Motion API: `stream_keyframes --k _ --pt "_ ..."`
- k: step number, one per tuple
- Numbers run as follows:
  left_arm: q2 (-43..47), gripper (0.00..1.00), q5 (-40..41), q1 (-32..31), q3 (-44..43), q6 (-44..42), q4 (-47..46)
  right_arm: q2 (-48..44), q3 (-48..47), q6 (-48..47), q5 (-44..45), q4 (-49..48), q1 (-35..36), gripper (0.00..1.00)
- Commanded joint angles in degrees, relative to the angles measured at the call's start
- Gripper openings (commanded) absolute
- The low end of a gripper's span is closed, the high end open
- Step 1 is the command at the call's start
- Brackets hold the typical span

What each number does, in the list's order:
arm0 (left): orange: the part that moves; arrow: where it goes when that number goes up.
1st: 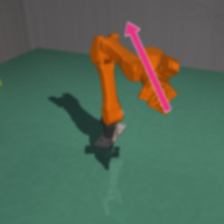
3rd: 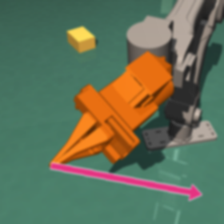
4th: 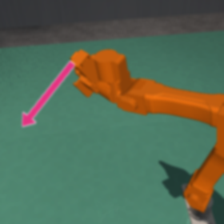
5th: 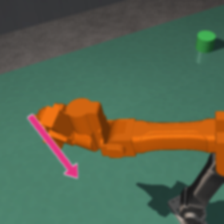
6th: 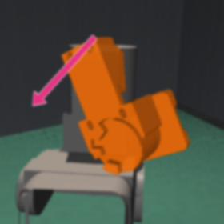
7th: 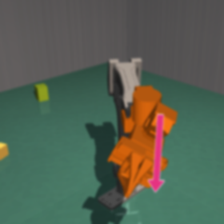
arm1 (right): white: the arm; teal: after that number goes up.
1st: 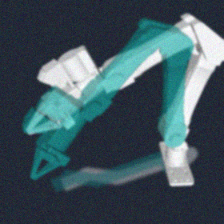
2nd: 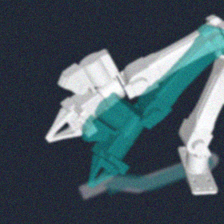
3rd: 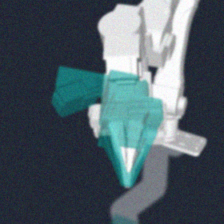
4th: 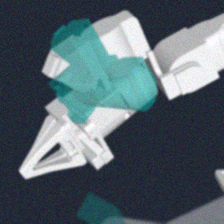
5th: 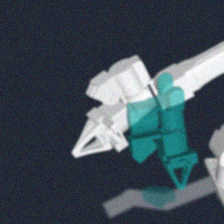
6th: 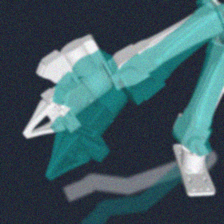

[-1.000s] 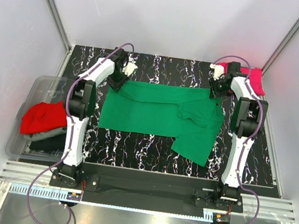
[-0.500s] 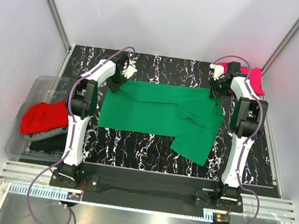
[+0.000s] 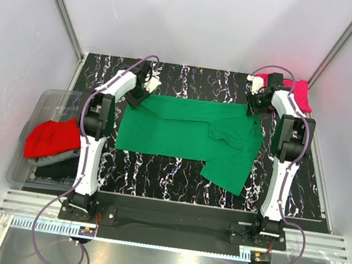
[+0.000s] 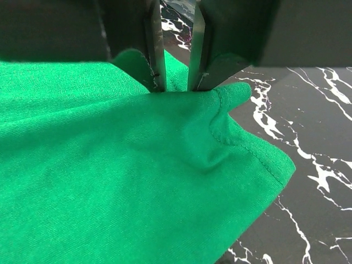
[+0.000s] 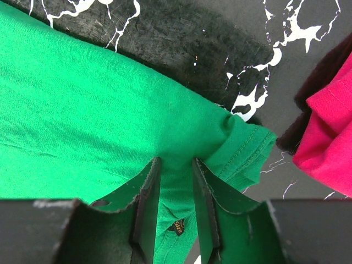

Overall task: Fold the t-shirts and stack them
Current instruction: Fold the tshirt

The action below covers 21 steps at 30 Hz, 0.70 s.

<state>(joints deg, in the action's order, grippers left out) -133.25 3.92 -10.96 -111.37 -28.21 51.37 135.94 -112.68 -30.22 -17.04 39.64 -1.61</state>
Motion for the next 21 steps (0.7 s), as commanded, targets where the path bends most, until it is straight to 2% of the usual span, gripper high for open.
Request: stream_keyframes --k 1,12,15,21 --pt "0.98 0.27 2.93 0.33 -1.83 -0.45 -0.84 0.03 1.33 -0.37 1.13 1.23 0.46 0.36" --pt "-0.87 0.24 3.9 0.59 -4.73 -1.15 -1.45 0.03 1.33 -0.46 1.3 1.32 0.46 0.36" --pt "-1.22 0.18 3.81 0.68 -5.0 -1.67 -1.54 0.29 1.24 -0.46 1.31 1.32 0.46 0.36" --pt "-1.05 0.0 3.11 0.77 -4.12 -2.12 -1.36 0.38 1.06 -0.46 1.48 1.23 0.46 0.36"
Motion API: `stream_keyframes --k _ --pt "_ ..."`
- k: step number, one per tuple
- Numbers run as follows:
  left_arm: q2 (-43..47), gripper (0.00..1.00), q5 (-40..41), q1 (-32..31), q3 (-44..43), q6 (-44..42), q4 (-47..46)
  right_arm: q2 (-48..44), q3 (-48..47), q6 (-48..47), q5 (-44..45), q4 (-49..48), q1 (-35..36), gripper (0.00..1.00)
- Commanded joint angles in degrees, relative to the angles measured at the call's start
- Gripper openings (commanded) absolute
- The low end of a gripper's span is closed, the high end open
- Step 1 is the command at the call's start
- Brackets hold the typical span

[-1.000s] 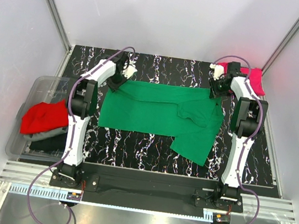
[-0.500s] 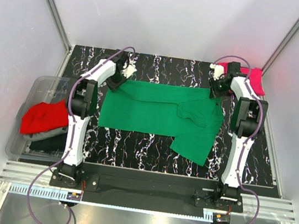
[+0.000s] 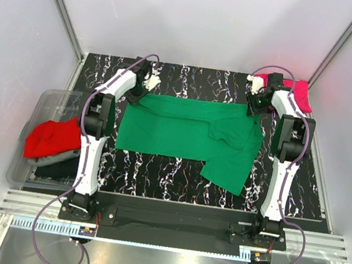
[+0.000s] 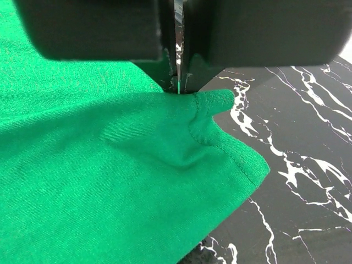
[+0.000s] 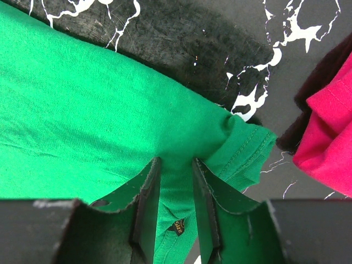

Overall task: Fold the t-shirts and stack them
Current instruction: Fold the tshirt

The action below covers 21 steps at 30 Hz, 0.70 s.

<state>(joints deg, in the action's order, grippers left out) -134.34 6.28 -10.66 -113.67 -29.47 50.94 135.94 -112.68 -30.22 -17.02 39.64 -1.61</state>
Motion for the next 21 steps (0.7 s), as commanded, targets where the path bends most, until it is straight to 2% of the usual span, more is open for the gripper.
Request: stream_keyframes --k 1,9,21 --pt "0.57 0.0 0.49 0.46 -1.56 -0.85 -0.93 0.38 1.06 -0.46 1.46 1.32 0.46 0.36" --pt "9.17 0.0 -1.36 0.46 6.17 -0.85 -1.02 0.38 0.97 -0.37 1.55 1.32 0.46 0.36" --pt "13.14 0.0 -2.85 0.28 12.59 0.91 -1.1 0.38 0.97 -0.54 1.63 1.23 0.55 0.36"
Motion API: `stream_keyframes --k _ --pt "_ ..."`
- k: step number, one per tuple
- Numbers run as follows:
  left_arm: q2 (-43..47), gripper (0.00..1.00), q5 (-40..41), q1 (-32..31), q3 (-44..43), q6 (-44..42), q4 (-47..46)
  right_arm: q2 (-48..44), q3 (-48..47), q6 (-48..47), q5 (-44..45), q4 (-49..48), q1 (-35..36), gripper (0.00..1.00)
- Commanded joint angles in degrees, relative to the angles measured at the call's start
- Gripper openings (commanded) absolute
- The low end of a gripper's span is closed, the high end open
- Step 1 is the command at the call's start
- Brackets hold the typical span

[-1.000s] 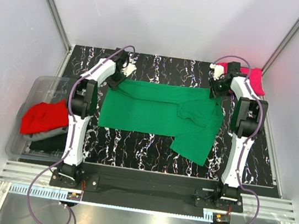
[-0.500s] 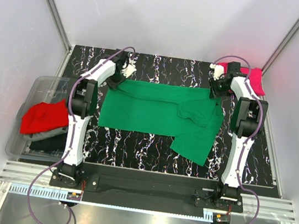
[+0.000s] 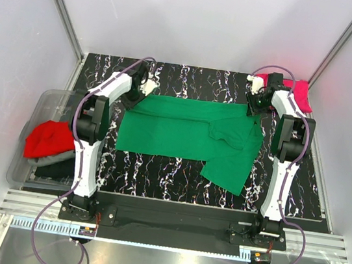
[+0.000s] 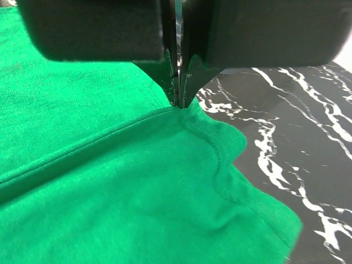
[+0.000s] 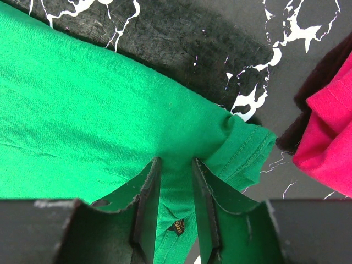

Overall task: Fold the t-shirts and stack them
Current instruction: Fold the tshirt

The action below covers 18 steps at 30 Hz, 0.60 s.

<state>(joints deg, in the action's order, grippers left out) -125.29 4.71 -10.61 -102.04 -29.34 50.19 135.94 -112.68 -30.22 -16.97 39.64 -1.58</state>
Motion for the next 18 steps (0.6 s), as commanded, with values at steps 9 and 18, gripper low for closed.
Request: stream_keyframes --k 9,18 --pt "5.94 0.02 -1.11 -0.73 4.3 1.04 -0.36 0.2 1.24 -0.63 1.41 1.23 0.53 0.36" --pt "5.95 0.29 -1.9 -0.73 -6.05 1.04 -0.01 -0.32 2.2 -0.63 1.24 1.15 0.44 0.36"
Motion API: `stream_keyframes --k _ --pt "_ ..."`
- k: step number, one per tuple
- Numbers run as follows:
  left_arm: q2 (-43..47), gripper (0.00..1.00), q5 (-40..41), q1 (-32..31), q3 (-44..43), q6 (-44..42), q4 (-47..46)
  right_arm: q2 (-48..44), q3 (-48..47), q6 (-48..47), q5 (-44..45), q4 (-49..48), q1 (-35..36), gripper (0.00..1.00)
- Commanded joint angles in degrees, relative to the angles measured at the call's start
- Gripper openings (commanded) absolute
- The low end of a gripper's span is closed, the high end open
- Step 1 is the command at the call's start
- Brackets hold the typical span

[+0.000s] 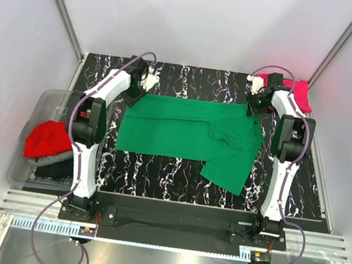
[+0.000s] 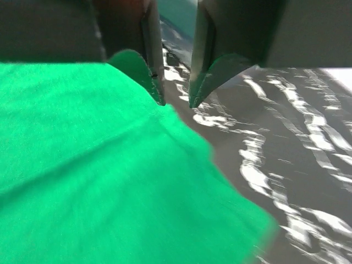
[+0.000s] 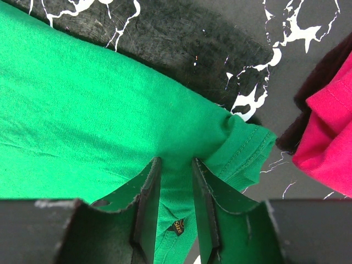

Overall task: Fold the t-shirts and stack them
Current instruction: Fold the tshirt

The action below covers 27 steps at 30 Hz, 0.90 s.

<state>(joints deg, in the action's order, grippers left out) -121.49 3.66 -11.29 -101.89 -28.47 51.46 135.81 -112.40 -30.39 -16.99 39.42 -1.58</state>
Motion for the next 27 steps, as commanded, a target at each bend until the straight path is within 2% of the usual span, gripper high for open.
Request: stream_keyframes --k 1,4,9,18,27 --pt "1.01 0.3 -0.67 -0.05 -9.18 0.08 -1.1 -0.19 1.92 -0.54 1.35 1.45 0.53 0.36" --pt "-3.39 0.29 -0.06 -0.14 -13.84 0.52 -1.1 -0.11 1.92 -0.55 1.26 1.54 0.53 0.36" --pt "-12.36 0.22 1.7 -0.4 -20.97 1.66 1.0 -0.1 1.57 -0.46 1.7 1.45 0.53 0.36" --pt "-17.63 0.19 2.31 -0.49 -23.44 0.79 1.18 0.07 1.22 -0.98 3.99 1.19 0.53 0.37" --pt "-23.08 0.2 6.62 -0.66 -27.31 -2.9 1.62 2.18 -1.06 -2.3 7.5 1.1 0.97 0.37"
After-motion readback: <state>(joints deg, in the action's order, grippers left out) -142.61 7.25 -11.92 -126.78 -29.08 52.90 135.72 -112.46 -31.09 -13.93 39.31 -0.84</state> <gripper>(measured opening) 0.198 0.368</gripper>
